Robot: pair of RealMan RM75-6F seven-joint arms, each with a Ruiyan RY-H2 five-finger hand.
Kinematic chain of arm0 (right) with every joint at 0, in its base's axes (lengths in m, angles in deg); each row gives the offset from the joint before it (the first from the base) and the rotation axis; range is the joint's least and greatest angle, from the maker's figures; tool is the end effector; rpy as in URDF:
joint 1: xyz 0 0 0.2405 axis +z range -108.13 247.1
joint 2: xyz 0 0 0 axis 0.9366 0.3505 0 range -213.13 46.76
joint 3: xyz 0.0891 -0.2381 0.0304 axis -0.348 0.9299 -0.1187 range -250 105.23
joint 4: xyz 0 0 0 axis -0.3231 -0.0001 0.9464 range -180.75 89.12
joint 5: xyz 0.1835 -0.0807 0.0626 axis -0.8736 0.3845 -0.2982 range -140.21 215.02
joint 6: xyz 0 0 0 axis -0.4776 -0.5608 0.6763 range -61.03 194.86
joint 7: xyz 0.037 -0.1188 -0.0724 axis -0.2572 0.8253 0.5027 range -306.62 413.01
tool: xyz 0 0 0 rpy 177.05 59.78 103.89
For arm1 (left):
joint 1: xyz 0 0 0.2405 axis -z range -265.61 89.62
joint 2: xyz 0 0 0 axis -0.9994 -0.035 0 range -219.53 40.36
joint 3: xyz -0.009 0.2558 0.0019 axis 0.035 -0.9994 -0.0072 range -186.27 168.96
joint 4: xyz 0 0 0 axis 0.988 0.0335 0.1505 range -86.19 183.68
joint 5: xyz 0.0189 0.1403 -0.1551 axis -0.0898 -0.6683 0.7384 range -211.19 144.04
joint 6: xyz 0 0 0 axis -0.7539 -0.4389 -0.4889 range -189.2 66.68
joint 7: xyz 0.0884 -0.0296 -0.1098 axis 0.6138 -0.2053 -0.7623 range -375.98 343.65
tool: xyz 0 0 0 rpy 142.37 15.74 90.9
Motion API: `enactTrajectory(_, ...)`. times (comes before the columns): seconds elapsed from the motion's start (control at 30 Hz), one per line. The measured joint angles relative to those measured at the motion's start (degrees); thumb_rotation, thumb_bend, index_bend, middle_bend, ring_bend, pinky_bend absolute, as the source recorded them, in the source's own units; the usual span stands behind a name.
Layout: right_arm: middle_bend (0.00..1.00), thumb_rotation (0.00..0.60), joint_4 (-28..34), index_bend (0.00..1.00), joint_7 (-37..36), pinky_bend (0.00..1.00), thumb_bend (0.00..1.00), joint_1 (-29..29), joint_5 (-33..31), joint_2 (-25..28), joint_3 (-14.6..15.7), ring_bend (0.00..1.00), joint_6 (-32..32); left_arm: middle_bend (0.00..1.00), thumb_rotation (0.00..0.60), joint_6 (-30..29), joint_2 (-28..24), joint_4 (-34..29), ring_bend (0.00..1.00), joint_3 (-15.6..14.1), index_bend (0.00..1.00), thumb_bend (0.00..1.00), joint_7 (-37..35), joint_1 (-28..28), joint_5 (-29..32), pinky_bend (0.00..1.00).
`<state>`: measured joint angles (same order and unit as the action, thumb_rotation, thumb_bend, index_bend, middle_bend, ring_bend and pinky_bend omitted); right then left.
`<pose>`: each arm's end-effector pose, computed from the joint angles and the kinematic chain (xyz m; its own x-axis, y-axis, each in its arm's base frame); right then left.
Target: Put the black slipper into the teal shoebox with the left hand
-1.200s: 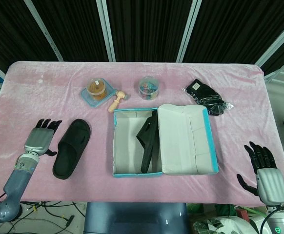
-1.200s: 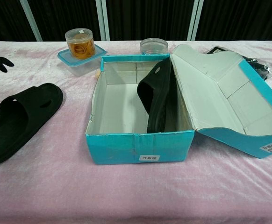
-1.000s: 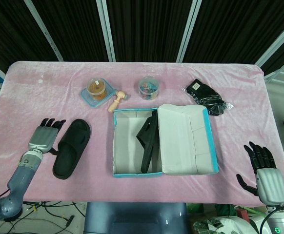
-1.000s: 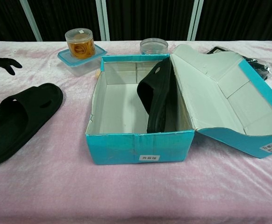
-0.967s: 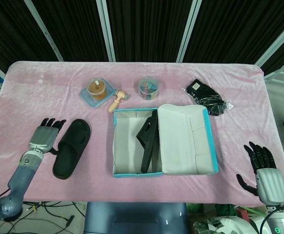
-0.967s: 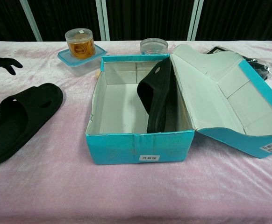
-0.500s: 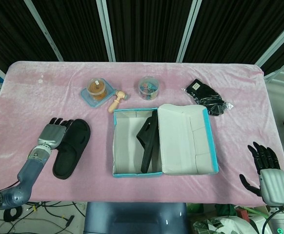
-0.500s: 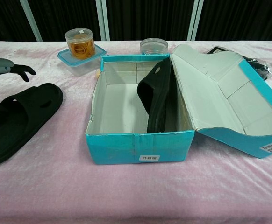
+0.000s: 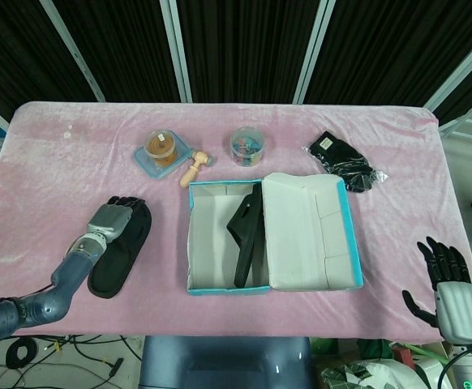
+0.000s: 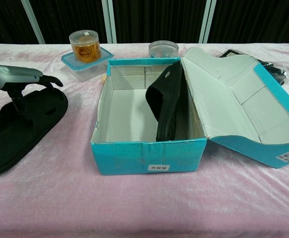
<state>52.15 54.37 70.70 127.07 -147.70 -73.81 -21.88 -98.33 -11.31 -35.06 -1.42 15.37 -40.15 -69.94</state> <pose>-0.2912 -0.1553 0.1511 0.3203 0.0103 0.9473 -0.9471 -0.0178 0.3205 -0.2114 0.3687 0.0137 0.5242 0.5389 0.6594 0.8407 -0.2040 -0.5015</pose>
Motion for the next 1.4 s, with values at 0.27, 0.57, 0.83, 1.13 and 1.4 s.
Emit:
enactTrajectory(0.27,0.02,0.600,-0.2,0.00,-0.2,0.01,0.23,-0.2,-0.2,-0.1,-0.1,0.00,0.1,0.18,0.600,3.4,-0.9,-0.4,0.06,-0.1,0.00,0.00,-6.2,0.9,-1.9,0.00)
enactTrajectory(0.57,0.02,0.600,-0.7,0.00,-0.7,0.01,0.23,-0.2,-0.4,-0.2,-0.1,0.00,0.3,0.19,0.600,4.3,-3.9,-3.4,0.06,-1.9,0.00,0.00,-10.4,1.3,-4.1,0.00)
enactTrajectory(0.83,0.02,0.600,-1.5,0.00,-1.8,0.01,0.23,-0.4,-0.7,-0.3,-0.2,0.00,0.3,0.29,0.600,3.7,-4.1,-4.2,0.17,-3.5,0.01,0.00,-11.3,3.3,-3.1,0.07)
enactTrajectory(1.13,0.02,0.600,-2.1,0.00,-2.5,0.01,0.23,-0.7,-0.7,-0.4,-0.1,0.00,0.1,0.47,0.600,-6.9,-0.9,-3.8,0.31,-3.6,0.11,0.00,-10.2,3.1,-2.5,0.16)
enactTrajectory(1.4,0.02,0.600,-2.0,0.00,-2.4,0.01,0.23,-0.8,-0.2,-0.3,-0.1,0.00,-0.1,0.51,0.600,-10.4,-0.6,-4.3,0.35,-1.9,0.14,0.00,-16.2,0.1,-8.0,0.20)
